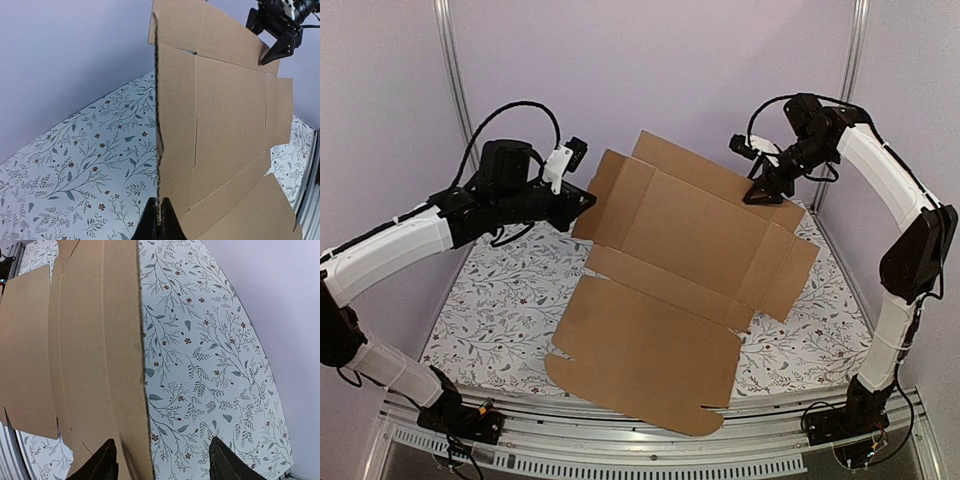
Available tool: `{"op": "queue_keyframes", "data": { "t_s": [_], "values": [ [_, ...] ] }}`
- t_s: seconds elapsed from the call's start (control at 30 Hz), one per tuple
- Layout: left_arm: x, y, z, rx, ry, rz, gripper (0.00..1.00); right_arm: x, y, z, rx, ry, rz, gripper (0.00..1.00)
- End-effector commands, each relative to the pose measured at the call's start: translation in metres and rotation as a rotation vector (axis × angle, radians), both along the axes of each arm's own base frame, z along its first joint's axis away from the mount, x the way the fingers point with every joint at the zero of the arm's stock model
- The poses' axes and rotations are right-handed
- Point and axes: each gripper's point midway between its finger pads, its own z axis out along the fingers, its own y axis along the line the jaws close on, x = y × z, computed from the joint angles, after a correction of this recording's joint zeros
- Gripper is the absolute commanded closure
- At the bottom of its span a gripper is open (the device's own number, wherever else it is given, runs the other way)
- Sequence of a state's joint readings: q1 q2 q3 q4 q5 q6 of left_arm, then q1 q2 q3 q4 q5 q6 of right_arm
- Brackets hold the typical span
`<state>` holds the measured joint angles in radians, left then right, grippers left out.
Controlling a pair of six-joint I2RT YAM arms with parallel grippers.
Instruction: Fold the paper box
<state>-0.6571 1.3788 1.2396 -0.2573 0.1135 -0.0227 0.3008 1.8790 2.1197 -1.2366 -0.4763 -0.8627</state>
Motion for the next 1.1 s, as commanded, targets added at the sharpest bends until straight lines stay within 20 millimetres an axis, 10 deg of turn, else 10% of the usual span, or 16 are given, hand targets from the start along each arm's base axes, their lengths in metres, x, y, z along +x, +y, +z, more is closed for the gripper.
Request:
{"op": "queue_keyframes", "data": {
  "t_s": [0.0,0.67,1.07],
  "values": [
    [0.000,0.006,0.008,-0.017,-0.056,0.040,1.00,-0.020,0.011,0.004,0.029,0.053,0.071,0.44],
    [0.013,0.004,-0.028,-0.077,0.070,0.130,1.00,-0.039,0.029,0.004,-0.064,-0.001,0.054,0.98],
    [0.042,-0.007,-0.079,-0.059,0.138,0.142,0.97,-0.026,0.031,-0.007,-0.086,-0.006,0.022,1.00]
  ]
}}
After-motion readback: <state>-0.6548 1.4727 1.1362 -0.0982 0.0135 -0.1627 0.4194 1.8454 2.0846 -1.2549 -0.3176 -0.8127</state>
